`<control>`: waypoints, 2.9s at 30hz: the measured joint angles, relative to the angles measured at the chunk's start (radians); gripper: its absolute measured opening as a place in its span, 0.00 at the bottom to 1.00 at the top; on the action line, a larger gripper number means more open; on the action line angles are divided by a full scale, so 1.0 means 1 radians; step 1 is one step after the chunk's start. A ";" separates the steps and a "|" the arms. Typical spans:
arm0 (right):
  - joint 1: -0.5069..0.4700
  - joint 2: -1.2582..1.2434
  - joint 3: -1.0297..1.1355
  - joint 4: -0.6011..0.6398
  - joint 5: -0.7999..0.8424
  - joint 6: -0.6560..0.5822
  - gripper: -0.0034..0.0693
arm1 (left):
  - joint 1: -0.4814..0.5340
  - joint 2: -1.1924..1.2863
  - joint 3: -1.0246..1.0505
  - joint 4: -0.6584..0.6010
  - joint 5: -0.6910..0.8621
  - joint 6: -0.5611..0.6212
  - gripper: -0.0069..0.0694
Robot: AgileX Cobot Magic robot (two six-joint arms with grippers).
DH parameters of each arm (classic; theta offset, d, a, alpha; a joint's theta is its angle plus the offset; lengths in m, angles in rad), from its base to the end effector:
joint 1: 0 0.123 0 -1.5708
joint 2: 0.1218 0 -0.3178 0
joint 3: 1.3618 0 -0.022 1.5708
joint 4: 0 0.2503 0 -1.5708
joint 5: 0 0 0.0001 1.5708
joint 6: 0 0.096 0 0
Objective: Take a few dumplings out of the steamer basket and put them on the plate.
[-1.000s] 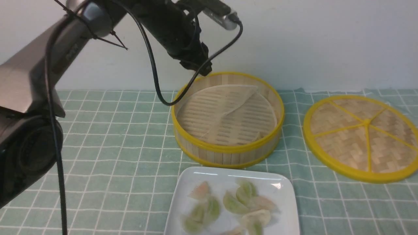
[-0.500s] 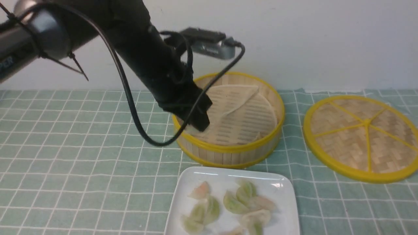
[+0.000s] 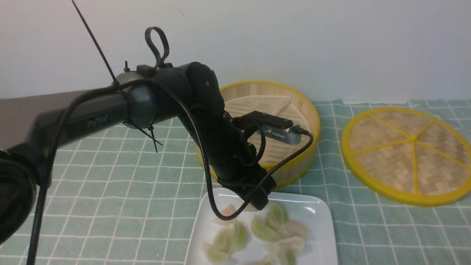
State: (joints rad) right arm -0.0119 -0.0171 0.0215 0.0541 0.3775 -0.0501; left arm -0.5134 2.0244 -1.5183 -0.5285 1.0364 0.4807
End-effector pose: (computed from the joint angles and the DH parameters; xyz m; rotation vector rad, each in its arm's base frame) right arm 0.0234 0.0016 0.1709 -0.0025 1.8649 0.0105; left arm 0.3507 -0.2456 0.2228 1.0774 2.7504 -0.7086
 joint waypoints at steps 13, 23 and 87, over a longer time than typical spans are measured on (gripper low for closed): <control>0.000 0.000 0.000 0.000 0.000 0.000 0.03 | 0.000 -0.126 -0.078 0.091 0.082 -0.120 0.26; 0.000 0.000 0.000 0.000 0.000 0.000 0.03 | 0.000 -0.648 0.185 0.084 -0.189 -0.152 0.08; 0.000 0.000 0.000 0.000 0.000 0.001 0.03 | 0.414 -2.036 1.548 0.454 -0.666 -0.462 0.08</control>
State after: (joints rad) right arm -0.0119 -0.0171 0.0215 0.0541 0.3775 -0.0493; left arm -0.0993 -0.0114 0.0295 -0.0745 0.3699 0.0192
